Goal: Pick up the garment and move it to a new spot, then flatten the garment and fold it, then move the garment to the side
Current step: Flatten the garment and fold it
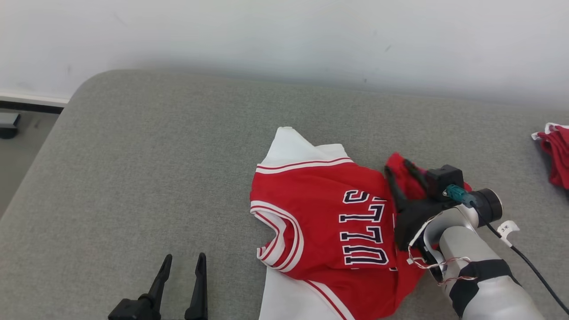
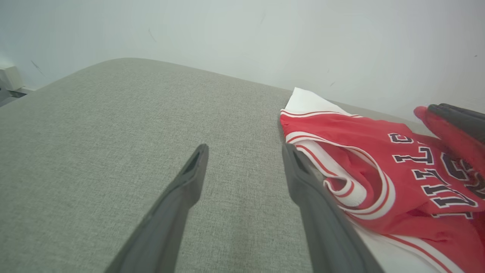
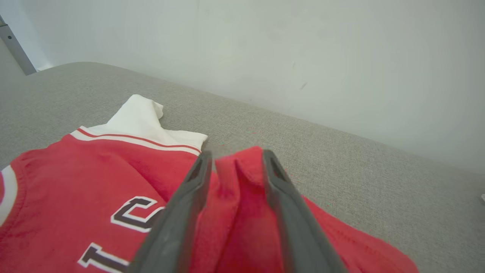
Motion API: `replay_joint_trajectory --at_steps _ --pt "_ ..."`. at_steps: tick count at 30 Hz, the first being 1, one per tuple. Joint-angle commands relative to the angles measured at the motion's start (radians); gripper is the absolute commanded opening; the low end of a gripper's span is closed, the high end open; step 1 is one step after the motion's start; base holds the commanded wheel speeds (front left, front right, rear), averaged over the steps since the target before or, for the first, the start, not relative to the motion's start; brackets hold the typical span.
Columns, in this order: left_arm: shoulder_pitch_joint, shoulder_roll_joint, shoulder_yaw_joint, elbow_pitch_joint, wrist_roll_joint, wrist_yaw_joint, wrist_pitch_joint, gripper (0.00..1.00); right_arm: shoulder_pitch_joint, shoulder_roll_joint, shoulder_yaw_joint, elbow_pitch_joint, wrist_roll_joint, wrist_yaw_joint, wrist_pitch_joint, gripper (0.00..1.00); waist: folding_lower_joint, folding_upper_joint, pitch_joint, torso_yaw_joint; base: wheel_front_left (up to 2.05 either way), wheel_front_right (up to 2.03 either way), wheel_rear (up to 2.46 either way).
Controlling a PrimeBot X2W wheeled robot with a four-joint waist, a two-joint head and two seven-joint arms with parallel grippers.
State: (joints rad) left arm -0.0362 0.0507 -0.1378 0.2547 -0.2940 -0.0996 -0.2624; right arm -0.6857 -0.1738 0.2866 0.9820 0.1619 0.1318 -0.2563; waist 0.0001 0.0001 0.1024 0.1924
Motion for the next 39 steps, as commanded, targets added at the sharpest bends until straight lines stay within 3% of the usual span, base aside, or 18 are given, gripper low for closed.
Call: replay_joint_trajectory --at_steps 1,9,16,24,30,39 --pt "0.013 -0.001 0.003 0.000 -0.002 0.002 -0.001 1.00 -0.009 -0.003 0.001 -0.003 0.013 -0.003 -0.008 1.00 -0.0001 -0.0001 -0.008 -0.024 0.00 0.00 0.00" --pt "0.018 0.000 0.020 -0.008 0.004 0.006 -0.001 1.00 0.064 -0.054 -0.046 -0.204 0.054 -0.003 -0.008 1.00 -0.0001 -0.0001 -0.018 -0.082 0.00 0.00 0.00" --pt "0.038 -0.001 0.032 -0.015 0.012 0.005 -0.001 1.00 0.244 -0.115 -0.169 -0.446 0.030 -0.003 -0.009 1.00 -0.0001 -0.0001 -0.033 -0.115 0.00 0.00 0.00" --pt "0.057 -0.001 0.048 -0.017 0.015 0.003 -0.001 1.00 0.461 -0.066 -0.309 -0.625 -0.006 -0.003 -0.009 1.00 -0.0001 -0.0001 -0.036 -0.145 0.00 0.00 0.00" --pt "0.057 -0.001 0.044 -0.015 0.017 0.000 -0.001 1.00 0.549 -0.015 -0.324 -0.656 -0.030 -0.003 -0.009 1.00 -0.0001 -0.0001 -0.041 -0.155 0.00 0.00 0.00" --pt "0.044 -0.001 0.033 -0.011 0.028 -0.003 -0.001 1.00 0.439 -0.063 -0.205 -0.539 -0.032 -0.003 -0.009 1.00 -0.0001 -0.0001 -0.044 -0.135 0.00 0.00 0.00"
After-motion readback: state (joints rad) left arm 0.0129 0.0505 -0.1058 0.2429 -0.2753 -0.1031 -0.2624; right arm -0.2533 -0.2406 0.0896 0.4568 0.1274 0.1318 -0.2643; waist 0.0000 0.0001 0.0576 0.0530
